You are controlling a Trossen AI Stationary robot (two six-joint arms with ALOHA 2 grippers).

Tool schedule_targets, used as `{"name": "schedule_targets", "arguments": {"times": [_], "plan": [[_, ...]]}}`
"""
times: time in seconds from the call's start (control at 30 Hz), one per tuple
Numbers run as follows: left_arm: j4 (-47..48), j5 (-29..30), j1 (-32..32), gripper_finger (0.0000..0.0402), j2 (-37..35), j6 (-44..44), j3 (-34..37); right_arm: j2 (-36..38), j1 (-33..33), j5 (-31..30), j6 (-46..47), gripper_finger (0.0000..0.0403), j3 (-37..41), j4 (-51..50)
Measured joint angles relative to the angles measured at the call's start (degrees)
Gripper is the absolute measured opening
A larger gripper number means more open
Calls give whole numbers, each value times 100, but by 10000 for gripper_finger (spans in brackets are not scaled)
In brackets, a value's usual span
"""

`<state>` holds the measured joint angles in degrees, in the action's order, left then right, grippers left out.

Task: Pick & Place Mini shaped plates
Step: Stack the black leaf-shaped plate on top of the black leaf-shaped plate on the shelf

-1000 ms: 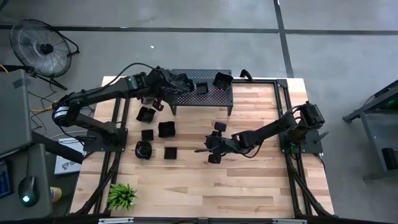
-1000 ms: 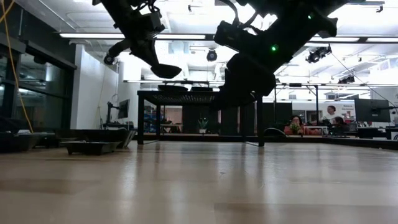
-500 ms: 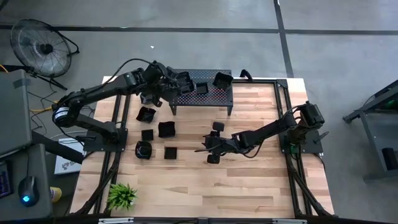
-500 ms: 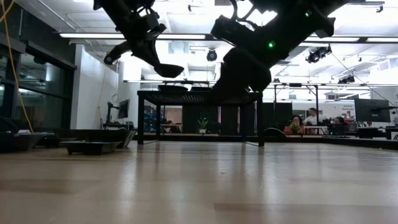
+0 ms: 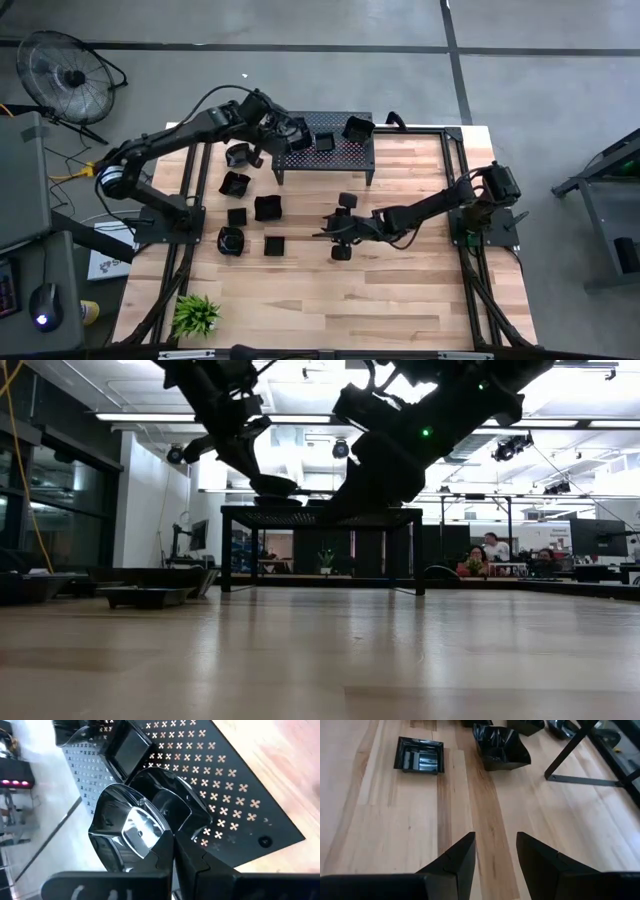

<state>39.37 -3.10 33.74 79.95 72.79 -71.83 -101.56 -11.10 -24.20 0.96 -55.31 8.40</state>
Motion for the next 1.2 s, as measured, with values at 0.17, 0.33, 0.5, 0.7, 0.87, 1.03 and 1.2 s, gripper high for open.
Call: {"name": "schedule_targets", "arguments": {"times": [0.17, 0.33, 0.5, 0.7, 0.87, 1.03, 1.2], "plan": [[34, 110, -75, 1, 151, -144, -79, 0, 36, 124, 50, 138, 0, -2], [66, 111, -130, 1, 140, -150, -79, 0, 36, 124, 51, 138, 0, -4], [90, -29, -158, 1, 143, -124, -79, 0, 36, 125, 71, 138, 0, -7], [159, -126, -154, 1, 241, -223, -71, 0, 36, 126, 74, 138, 0, -9], [118, -128, -151, 1, 259, -257, -71, 0, 36, 126, 70, 138, 0, -7], [114, -133, -151, 1, 259, -277, -71, 0, 34, 126, 67, 138, -2, -4], [109, -137, -151, 1, 259, -281, -71, 0, 36, 163, 69, 138, -2, -4]]}}
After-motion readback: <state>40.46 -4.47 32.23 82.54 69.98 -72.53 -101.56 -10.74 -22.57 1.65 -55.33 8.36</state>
